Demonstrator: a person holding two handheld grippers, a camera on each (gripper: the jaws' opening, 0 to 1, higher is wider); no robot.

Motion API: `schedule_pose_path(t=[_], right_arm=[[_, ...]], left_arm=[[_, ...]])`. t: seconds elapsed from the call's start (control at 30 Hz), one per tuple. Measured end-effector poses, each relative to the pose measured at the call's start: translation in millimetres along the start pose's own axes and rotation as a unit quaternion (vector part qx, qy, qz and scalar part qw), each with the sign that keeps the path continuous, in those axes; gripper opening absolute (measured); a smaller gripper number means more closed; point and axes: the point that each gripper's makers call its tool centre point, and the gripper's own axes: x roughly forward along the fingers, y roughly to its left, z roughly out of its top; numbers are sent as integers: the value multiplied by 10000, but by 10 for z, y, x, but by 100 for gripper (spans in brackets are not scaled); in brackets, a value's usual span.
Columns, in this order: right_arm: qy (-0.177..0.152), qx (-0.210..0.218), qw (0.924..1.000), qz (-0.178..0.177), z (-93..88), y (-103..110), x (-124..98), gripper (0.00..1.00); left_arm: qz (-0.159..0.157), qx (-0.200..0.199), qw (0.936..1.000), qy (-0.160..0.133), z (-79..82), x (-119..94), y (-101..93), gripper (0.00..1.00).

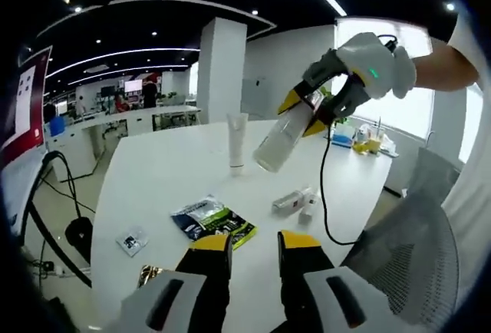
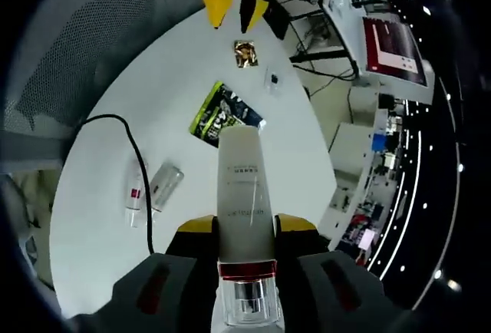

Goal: Arrange the skincare products in the storage area until every visible bottle or jar stands upright without overlapping.

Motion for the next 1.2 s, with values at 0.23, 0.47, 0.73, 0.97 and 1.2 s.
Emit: schedule_pose_path(t=[0.23,0.47,0.73,0.97,1.2], right_arm=[[-320,-402,9987,-53,259,11,-38,24],[-635,-1057,9923,-69,535,49,-82,24],[-987,-1796,9787,-129,842,65,-148,24],[-1210,-2301,9655,-149,1062,113,-171,24],[-1421,-2822,9486,-151,1254,205,-186,24]], left_arm=[[-448,-27,9987,-245,81,9,-181,37],[-613,-127,9978,-215,68,9,-244,47],[-686,-26,9976,-63,6,42,-304,48],[-814,-28,9967,-1,-14,33,-359,48],[-1092,-332,9934,84,-23,22,-427,47]])
